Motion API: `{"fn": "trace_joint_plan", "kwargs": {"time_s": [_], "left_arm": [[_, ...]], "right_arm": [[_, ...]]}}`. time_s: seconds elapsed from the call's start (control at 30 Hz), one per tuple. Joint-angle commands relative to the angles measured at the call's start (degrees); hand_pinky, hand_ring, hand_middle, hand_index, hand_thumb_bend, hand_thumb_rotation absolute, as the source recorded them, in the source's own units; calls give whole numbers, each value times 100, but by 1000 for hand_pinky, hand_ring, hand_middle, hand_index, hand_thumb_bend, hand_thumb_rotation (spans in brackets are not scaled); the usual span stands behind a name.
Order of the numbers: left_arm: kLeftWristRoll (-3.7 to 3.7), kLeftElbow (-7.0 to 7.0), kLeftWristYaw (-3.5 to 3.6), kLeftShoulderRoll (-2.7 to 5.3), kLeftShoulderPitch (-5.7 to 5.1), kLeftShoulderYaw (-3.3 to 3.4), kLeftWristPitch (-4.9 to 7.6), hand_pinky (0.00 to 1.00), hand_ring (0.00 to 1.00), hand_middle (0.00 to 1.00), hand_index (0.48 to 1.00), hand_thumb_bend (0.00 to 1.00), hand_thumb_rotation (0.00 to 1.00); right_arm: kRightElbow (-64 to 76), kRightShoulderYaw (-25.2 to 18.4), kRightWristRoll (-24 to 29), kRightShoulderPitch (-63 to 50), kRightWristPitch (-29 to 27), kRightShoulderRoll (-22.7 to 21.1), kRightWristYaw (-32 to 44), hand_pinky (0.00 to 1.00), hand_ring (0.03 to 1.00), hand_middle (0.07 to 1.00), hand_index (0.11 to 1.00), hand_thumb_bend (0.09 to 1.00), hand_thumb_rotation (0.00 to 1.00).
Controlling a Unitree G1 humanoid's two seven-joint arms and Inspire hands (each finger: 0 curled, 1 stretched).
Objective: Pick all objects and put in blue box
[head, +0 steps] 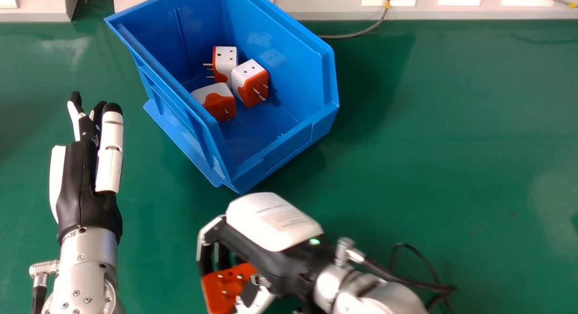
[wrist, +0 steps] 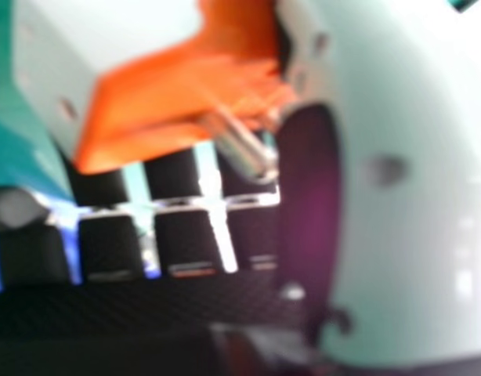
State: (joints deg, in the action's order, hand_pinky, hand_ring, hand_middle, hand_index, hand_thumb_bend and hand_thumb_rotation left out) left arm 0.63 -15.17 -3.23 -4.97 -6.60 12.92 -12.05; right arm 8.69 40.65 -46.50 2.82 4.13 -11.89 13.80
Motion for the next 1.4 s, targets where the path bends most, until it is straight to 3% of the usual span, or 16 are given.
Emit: {"fn": "trace_joint_plan", "kwargs": {"time_s": [0.0, 0.13, 0.33, 0.47, 0.73, 0.97, 1.17, 1.37], "left_arm": [[47, -40, 20, -49, 81, 43, 77, 958, 974, 979, 977, 231, 902], [39, -4, 30, -62, 88, 52, 111, 958, 973, 979, 977, 233, 902], [28, 112, 61, -104, 159, 76, 149, 958, 973, 979, 977, 234, 902], [0, 96, 67, -131, 160, 62, 145, 958, 973, 979, 977, 237, 902], [-3, 263, 61, -141, 246, 84, 215, 957, 972, 978, 976, 240, 901], [-39, 355, 42, -139, 263, 68, 292, 956, 972, 976, 976, 243, 900], [-40, 368, 16, -123, 311, 55, 252, 956, 972, 976, 976, 247, 900], [-30, 375, 35, -121, 276, 49, 286, 956, 970, 973, 975, 251, 901]], "right_arm": [[515, -257, 212, -249, -108, -110, -38, 49, 102, 254, 477, 503, 90], [1047, -689, 427, -674, -79, -311, -66, 49, 102, 222, 479, 496, 111], [1613, -1347, 290, -832, -285, -794, -175, 49, 101, 204, 475, 492, 129], [1824, -1681, 286, -636, -357, -969, -102, 50, 102, 200, 473, 489, 138], [1571, -2172, 596, 272, -706, -1039, -64, 44, 85, 152, 470, 485, 148], [856, -2286, 582, 1405, -1013, -982, -122, 43, 83, 150, 469, 485, 148], [-105, -2143, 416, 2498, -1140, -604, -467, 43, 84, 154, 469, 485, 148], [-1584, -1866, 9, 3687, -1242, -133, -1161, 42, 82, 149, 469, 486, 147]]}}
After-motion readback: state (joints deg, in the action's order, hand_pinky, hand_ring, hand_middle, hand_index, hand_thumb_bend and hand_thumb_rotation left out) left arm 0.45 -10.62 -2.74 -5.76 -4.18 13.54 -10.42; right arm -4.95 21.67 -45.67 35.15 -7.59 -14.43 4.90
